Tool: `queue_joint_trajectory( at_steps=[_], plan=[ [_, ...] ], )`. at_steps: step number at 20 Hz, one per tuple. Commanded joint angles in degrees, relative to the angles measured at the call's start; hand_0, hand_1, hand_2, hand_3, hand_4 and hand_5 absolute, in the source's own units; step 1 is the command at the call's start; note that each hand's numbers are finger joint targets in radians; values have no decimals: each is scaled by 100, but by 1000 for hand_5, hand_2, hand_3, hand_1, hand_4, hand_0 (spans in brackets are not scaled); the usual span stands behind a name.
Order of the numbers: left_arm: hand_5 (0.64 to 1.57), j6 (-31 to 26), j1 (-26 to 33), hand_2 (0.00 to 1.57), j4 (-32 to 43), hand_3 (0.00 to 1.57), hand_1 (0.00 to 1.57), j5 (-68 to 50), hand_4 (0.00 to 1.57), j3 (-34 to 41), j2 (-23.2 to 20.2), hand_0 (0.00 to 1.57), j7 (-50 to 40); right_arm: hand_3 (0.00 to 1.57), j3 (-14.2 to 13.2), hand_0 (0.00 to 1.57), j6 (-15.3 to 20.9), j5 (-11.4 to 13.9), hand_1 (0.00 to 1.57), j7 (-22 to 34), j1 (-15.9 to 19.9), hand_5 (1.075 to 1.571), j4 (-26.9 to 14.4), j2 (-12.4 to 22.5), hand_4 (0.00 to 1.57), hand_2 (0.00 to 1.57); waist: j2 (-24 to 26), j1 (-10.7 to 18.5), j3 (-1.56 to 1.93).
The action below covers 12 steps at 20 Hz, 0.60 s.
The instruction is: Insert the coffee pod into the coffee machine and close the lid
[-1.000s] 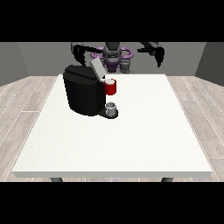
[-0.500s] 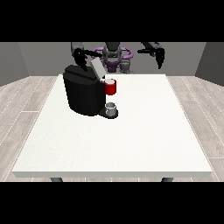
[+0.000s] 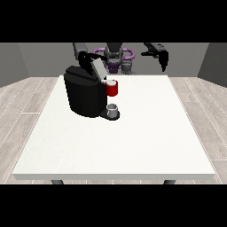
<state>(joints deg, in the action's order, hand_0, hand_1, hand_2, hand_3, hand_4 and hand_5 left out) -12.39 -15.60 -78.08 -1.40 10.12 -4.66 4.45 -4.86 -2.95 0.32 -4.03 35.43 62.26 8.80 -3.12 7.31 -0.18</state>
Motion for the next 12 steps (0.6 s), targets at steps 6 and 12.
queue_joint_trajectory(
  at_steps=[6, 12],
  plan=[
    [1571, 189, 120, 0, 351, 0, 0, 52, 0, 80, -132, 0, 201, 0, 243, 0, -29, 71, 0, 508, 372, 1571, -32, -289, 0, 0, 92, -215, 17],
    [1571, 11, 148, 0, -63, 0, 0, -47, 0, -48, -276, 0, -4, 0, 40, 0, -184, 176, 0, 160, 664, 1571, -523, 51, 114, 0, -31, 127, 19]
  ],
)
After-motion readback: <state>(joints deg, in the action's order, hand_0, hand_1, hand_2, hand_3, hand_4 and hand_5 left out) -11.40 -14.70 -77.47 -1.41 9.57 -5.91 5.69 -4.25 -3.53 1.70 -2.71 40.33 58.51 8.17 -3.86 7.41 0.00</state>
